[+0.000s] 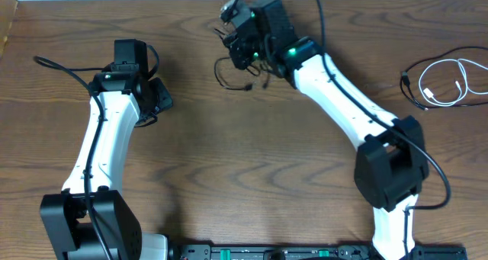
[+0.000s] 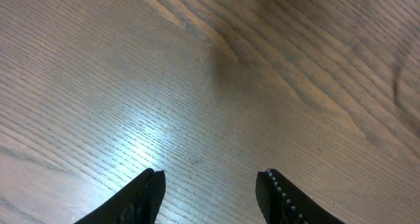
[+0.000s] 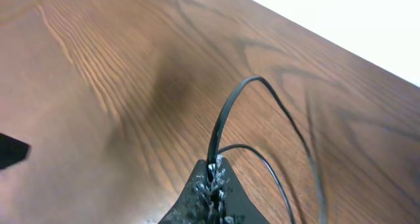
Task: Untangle cables
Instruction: 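Lift the black cable and carry it toward the top right, then lay the black cable at the top right and open the right gripper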
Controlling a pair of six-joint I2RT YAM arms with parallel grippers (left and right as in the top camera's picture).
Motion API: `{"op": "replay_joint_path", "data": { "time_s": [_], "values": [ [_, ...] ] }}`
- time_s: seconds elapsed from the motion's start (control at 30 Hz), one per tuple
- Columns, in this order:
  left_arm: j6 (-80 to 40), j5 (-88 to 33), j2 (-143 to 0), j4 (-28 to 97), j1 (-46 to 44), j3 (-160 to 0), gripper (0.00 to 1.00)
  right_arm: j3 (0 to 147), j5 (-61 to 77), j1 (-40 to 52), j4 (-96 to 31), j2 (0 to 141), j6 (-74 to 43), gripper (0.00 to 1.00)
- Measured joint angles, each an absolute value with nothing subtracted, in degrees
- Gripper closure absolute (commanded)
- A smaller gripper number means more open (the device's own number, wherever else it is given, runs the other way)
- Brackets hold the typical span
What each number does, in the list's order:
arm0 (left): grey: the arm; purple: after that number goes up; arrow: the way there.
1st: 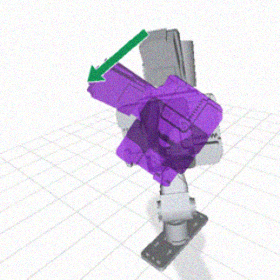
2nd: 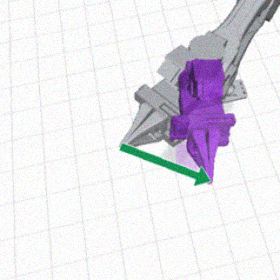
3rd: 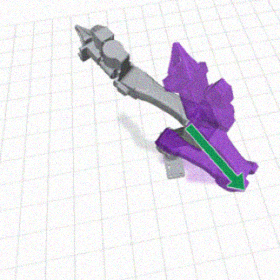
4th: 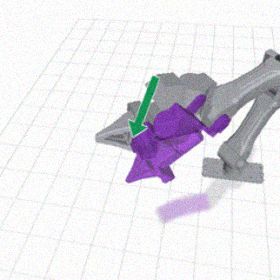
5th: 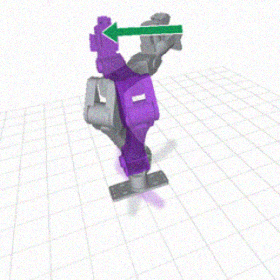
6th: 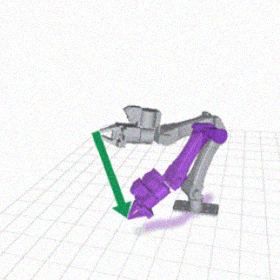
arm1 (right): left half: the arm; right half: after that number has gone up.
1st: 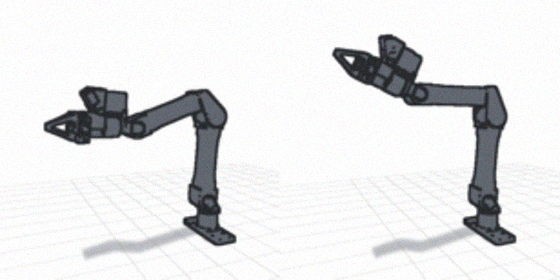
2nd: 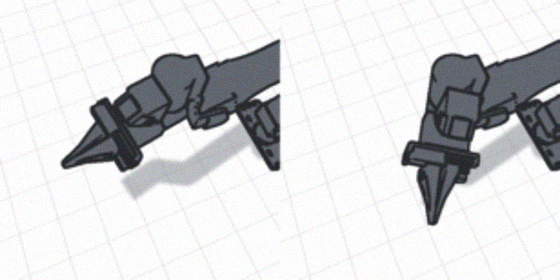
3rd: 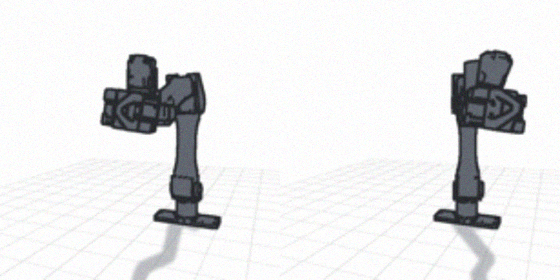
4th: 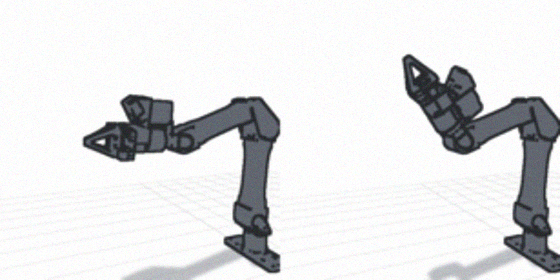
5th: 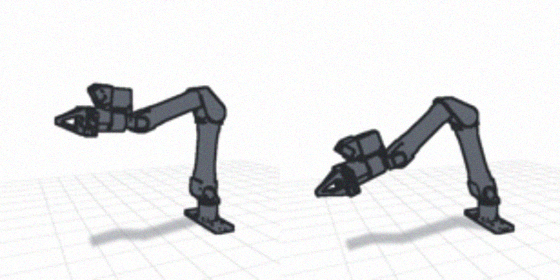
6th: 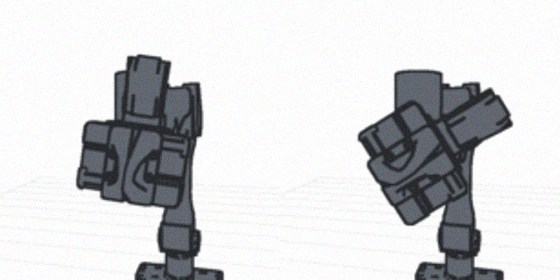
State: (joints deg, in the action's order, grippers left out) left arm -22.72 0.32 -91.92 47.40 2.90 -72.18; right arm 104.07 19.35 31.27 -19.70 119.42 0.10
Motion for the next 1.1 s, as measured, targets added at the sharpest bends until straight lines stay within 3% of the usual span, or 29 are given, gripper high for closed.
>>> {"op": "replay_joint_path", "data": {
  "time_s": [0.23, 0.5, 0.83, 1.1],
  "values": [
    [-22.72, 0.32, -91.92, 47.40, 2.90, -72.18, 0.50, 103.94, 22.41, 25.36, -16.91, 115.66, -7.25, 0.99],
    [-22.72, 0.32, -91.92, 47.40, 2.90, -72.18, 0.50, 103.92, 23.42, 12.75, -14.17, 106.76, -16.03, 0.99],
    [-22.72, 0.32, -91.90, 47.37, 2.90, -72.18, 0.50, 103.90, 23.79, -1.23, -14.52, 105.80, -23.73, 0.99],
    [-22.72, 0.32, -91.88, 47.37, 2.90, -72.18, 0.50, 103.90, 23.29, -11.29, -24.38, 105.80, -25.36, 0.99]
  ]
}}
